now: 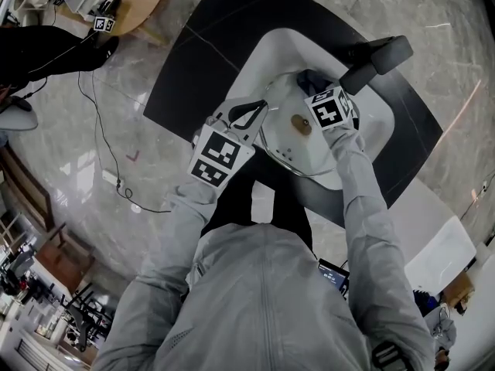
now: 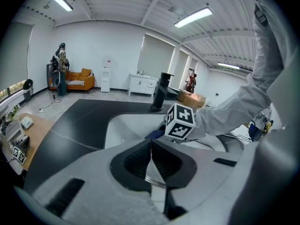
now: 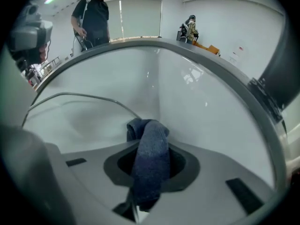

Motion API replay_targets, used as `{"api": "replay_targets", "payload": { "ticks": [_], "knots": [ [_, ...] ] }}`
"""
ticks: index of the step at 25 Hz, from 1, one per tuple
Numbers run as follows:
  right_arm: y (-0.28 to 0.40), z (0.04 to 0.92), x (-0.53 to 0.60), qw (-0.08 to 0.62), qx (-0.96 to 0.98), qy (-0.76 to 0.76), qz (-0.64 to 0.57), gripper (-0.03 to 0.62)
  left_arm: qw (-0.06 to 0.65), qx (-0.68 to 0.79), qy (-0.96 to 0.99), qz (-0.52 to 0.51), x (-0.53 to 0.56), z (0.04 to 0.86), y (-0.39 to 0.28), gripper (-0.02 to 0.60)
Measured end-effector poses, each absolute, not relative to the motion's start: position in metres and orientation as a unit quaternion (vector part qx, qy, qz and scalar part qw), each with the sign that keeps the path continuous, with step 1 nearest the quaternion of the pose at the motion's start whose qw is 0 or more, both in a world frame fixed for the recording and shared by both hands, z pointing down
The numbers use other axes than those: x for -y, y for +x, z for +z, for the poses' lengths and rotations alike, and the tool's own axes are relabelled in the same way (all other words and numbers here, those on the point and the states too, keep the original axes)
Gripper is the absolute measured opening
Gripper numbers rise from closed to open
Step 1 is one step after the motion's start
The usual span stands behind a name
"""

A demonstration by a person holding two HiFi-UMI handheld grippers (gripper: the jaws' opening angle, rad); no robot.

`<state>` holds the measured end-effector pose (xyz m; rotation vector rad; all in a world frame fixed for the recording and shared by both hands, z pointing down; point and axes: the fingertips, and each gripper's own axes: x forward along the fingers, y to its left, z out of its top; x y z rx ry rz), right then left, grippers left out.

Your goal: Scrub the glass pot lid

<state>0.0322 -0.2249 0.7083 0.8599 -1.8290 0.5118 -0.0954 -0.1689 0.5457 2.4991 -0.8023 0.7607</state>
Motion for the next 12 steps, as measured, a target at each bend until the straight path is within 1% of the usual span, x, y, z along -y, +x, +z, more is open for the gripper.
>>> {"api": "replay_targets", "payload": {
  "ticks": [2,6,12],
  "knots": [
    [0.025,0.708,0.224,0.503,0.763,0.351,0.205,0.086,0.205,0.287,0.895,0.273,0.167,0.547,-0.098,0.028],
    [0.012,0.703,0.216,0.48,0.781,0.338,0.213,0.086,0.205,0.286,0.896,0.27,0.168,0.546,-0.099,0.028],
    [-0.029,0.689,0.207,0.442,0.817,0.304,0.211,0.086,0.203,0.29,0.896,0.269,0.168,0.545,-0.106,0.028]
  ]
}}
